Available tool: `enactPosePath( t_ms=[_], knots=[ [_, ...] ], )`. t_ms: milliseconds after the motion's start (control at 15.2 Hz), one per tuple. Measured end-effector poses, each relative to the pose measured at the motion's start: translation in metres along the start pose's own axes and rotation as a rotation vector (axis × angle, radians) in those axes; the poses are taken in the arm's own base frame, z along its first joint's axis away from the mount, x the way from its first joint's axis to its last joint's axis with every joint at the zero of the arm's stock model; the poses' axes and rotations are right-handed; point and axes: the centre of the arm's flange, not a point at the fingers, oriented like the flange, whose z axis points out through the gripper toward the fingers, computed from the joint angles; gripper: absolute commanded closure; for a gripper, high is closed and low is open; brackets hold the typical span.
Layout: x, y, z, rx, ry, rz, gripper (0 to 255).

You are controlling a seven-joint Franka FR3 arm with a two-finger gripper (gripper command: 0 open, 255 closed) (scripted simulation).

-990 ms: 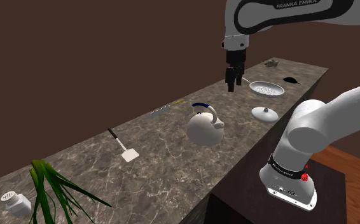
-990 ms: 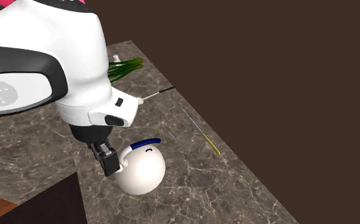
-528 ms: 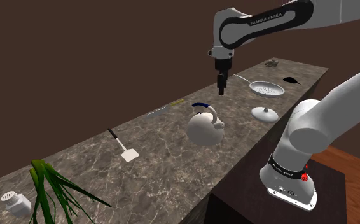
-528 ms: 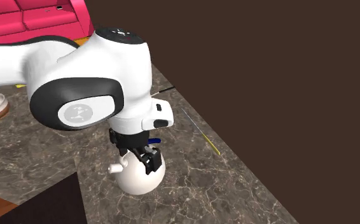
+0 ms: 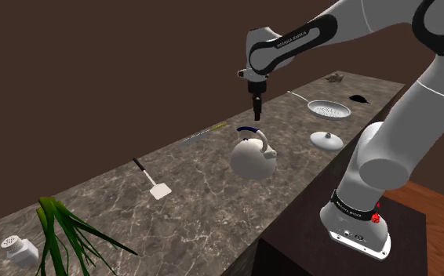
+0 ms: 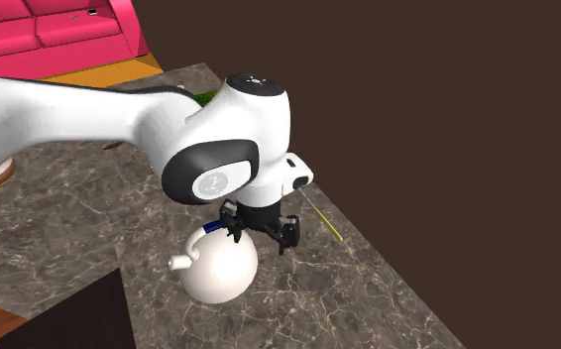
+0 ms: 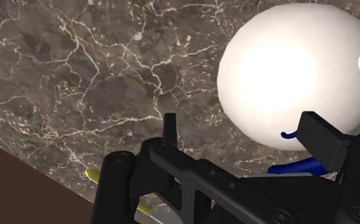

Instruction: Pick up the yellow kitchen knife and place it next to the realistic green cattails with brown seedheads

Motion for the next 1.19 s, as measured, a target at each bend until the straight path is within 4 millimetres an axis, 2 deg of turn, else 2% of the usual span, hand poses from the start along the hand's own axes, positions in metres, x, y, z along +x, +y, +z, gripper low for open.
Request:
enactPosePath(
  t_ms=[528,858,1188],
  knots=[
    [0.079,0.039,0.039,-0.052,0.045,-0.296,0],
    [0.135,0.048,0.062,-0.085,0.073,-0.483,0],
    [0.191,0.049,0.083,-0.116,0.101,-0.669,0]
  ],
)
